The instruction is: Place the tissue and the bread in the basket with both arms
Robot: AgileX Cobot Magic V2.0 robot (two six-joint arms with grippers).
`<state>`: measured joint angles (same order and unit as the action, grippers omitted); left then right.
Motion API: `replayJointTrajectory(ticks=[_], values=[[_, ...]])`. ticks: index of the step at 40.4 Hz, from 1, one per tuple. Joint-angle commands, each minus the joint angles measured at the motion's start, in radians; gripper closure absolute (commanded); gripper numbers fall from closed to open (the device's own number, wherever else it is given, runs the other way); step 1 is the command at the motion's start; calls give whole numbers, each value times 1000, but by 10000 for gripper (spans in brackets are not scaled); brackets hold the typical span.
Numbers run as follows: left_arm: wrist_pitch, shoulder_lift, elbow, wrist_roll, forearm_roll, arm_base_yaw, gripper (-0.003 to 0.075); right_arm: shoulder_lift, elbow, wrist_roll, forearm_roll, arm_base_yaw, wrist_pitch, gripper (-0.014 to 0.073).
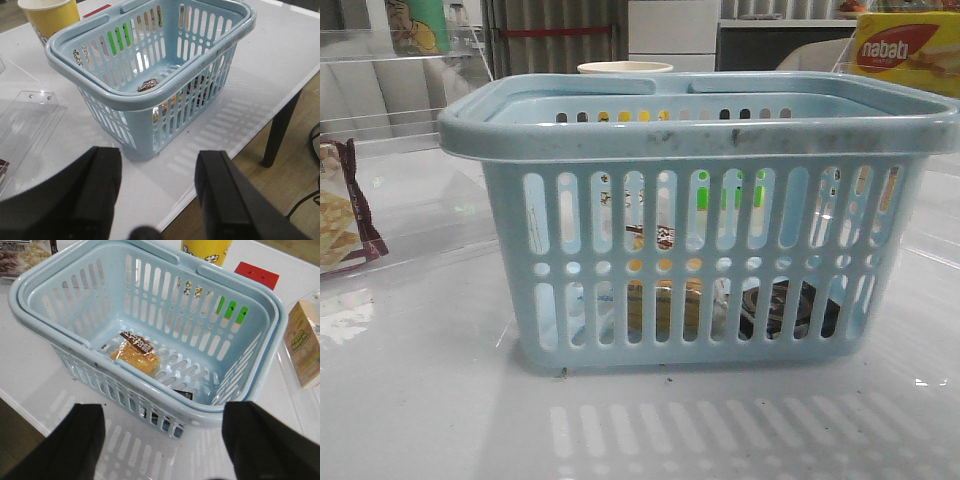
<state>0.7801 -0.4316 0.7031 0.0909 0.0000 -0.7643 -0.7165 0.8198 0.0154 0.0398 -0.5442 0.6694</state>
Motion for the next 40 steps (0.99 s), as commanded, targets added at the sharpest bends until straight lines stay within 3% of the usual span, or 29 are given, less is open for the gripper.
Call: replayJointTrajectory(ticks=[1, 7, 13, 21, 40], values=[[-91, -6, 27, -12, -6, -8, 319, -1, 25, 10, 19, 1, -65, 92], [-91, -6, 27, -12, -6, -8, 340, -1, 25, 10, 19, 1, -45, 354], [-91, -6, 27, -12, -6, -8, 454, -1, 25, 10, 19, 1, -39, 542], [-91, -6, 27, -12, -6, -8, 633, -1, 25, 10, 19, 1, -41, 536], [-91, -6, 27, -12, -6, -8, 629, -1, 25, 10, 19, 1, -40, 536]])
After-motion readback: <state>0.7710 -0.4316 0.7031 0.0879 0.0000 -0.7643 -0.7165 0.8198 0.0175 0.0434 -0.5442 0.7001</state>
